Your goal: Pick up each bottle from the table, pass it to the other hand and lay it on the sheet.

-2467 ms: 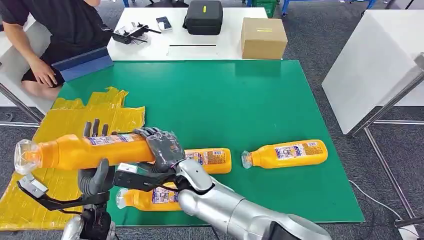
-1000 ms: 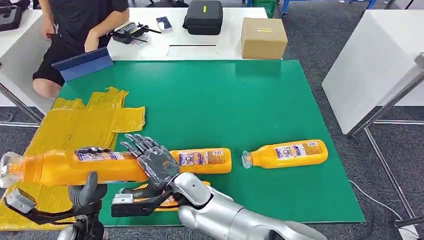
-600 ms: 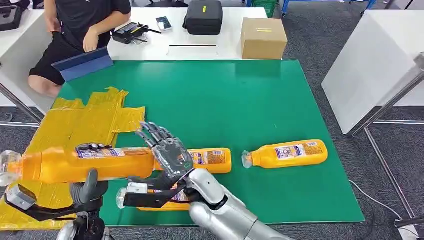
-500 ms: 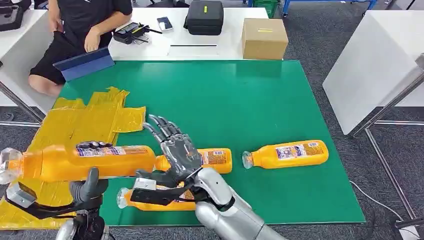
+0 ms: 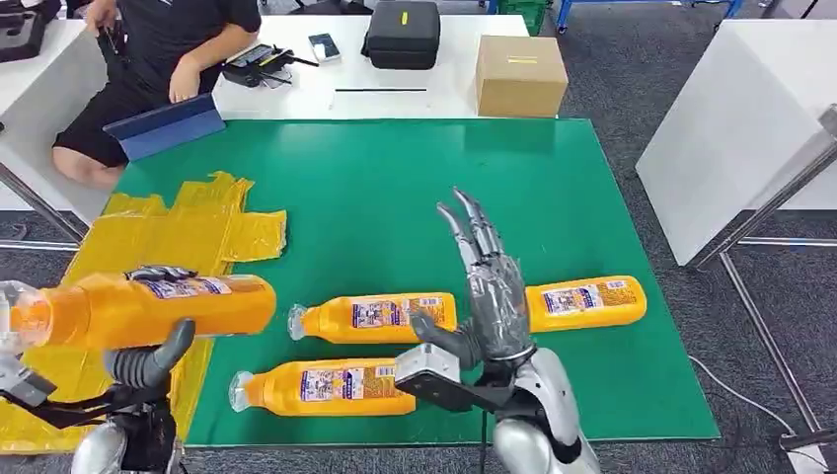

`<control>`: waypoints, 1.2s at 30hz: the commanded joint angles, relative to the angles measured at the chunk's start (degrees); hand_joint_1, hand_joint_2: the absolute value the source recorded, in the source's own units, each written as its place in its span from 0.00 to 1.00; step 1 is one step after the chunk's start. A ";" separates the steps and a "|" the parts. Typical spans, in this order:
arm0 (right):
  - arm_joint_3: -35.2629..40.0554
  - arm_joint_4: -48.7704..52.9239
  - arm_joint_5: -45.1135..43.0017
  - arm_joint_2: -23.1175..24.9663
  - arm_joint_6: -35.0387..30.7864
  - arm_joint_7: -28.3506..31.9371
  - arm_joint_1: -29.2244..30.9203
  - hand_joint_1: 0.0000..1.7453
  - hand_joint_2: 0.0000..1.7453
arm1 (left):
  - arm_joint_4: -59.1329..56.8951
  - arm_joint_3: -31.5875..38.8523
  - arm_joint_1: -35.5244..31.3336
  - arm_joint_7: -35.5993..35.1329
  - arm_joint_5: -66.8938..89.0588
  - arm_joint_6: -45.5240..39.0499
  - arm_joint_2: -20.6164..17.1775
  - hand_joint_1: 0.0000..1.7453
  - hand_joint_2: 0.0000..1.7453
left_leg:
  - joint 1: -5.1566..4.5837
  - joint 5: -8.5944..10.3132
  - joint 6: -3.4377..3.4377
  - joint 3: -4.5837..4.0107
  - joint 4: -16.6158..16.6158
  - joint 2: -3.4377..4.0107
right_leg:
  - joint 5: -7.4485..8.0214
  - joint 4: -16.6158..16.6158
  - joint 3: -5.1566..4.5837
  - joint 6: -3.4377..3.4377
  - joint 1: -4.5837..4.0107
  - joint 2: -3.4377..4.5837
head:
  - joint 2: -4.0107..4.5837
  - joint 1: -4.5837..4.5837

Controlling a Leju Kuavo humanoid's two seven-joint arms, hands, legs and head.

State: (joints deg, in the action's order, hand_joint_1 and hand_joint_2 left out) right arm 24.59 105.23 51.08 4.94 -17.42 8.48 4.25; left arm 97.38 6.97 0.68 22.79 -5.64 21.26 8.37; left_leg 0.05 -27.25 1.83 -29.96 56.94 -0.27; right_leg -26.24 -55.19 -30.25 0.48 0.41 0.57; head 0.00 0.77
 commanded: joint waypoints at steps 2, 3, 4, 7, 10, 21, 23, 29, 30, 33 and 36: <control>-5.12 8.38 1.72 -1.97 1.11 1.65 -6.34 0.00 0.00 | 4.38 3.26 -3.71 1.95 23.62 -11.43 -2.63 1.00 1.00 | 0.03 0.05 -0.14 -0.11 0.04 -0.19 | -0.01 -0.04 -0.05 -0.05 -0.03 -0.26 | 0.00 -0.02; -5.12 8.38 1.72 -1.97 1.11 1.65 -6.34 0.00 0.00 | 4.38 3.26 -3.71 1.95 23.62 -11.43 -2.63 1.00 1.00 | 0.04 0.04 -0.11 -0.09 0.03 -0.15 | 0.00 -0.02 -0.03 -0.04 -0.03 -0.20 | 0.00 0.00; -5.19 8.22 1.84 -1.83 1.25 1.69 -6.18 0.00 0.00 | 4.34 2.75 -3.65 1.98 28.27 -14.06 -3.03 1.00 1.00 | 0.02 0.03 -0.09 -0.06 0.02 -0.06 | 0.00 -0.03 -0.03 -0.03 -0.02 -0.11 | 0.00 -0.02; -6.26 8.50 0.83 -3.08 2.00 2.38 -6.99 0.00 0.00 | 3.15 -1.33 -4.48 -1.02 50.01 -25.38 -5.36 1.00 1.00 | 0.03 0.03 -0.08 -0.02 0.00 -0.08 | 0.00 -0.01 0.01 -0.02 -0.02 -0.12 | 0.00 -0.02; -8.19 8.10 0.04 -3.04 2.67 3.84 -7.38 0.00 0.00 | -4.61 -6.34 -8.65 -6.46 69.99 -34.19 -7.30 1.00 1.00 | 0.00 0.09 -0.11 -0.03 -0.02 -0.26 | 0.00 0.02 0.05 -0.02 -0.01 -0.33 | 0.00 0.02; -9.22 6.48 -0.20 -2.54 3.17 5.25 -5.63 0.00 0.00 | -45.71 -18.25 -31.61 -15.65 88.95 -47.89 -16.50 1.00 1.00 | -0.09 0.40 -0.17 -0.03 -0.06 -0.34 | 0.28 0.04 -0.03 -0.14 0.00 -0.46 | 0.00 0.00; -9.49 6.62 -0.29 -2.59 2.64 5.48 -5.98 0.00 0.00 | -54.20 -20.62 -36.50 -16.04 89.82 -47.96 -17.52 1.00 1.00 | -0.04 0.35 -0.20 -0.05 -0.03 -0.12 | 0.33 0.01 -0.03 -0.14 -0.01 -0.24 | 0.00 -0.02; -9.66 7.68 0.52 -2.67 1.47 5.68 -8.01 0.00 0.00 | -71.40 -21.76 -46.34 -11.79 84.82 -50.59 -16.14 1.00 1.00 | 0.02 0.38 -0.19 -0.17 0.05 -0.10 | 0.36 -0.04 -0.18 -0.27 -0.05 -0.21 | 0.00 0.00; -9.47 7.81 0.64 -3.01 1.17 5.75 -8.66 0.00 0.00 | -72.23 -21.86 -46.58 -12.29 84.89 -50.37 -16.27 1.00 1.00 | 0.02 0.40 -0.21 -0.20 0.05 -0.15 | 0.36 -0.04 -0.18 -0.28 -0.05 -0.26 | 0.00 0.00; -9.10 7.98 0.80 -3.32 0.78 5.85 -9.63 0.00 0.00 | -72.98 -20.94 -46.35 -12.09 83.55 -49.89 -16.52 1.00 1.00 | 0.00 0.35 -0.18 -0.13 0.00 0.01 | 0.35 -0.04 -0.15 -0.26 -0.02 -0.09 | 0.00 0.00; -8.15 7.71 0.87 -4.28 0.95 6.09 -10.37 0.00 0.00 | -73.64 -19.36 -45.56 -12.61 82.00 -49.02 -18.11 1.00 1.00 | 0.00 0.33 -0.20 -0.15 0.01 0.14 | 0.36 -0.05 -0.20 -0.27 -0.02 0.01 | 0.00 -0.02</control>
State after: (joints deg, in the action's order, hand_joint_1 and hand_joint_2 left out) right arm 16.61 113.59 51.67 2.60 -16.26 14.14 -4.62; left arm 36.84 -11.34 -39.59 10.51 78.64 -29.11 -7.23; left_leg 0.05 -26.92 1.75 -30.12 56.95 -0.09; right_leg -25.87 -55.26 -30.46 0.24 0.40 0.67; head 0.00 0.74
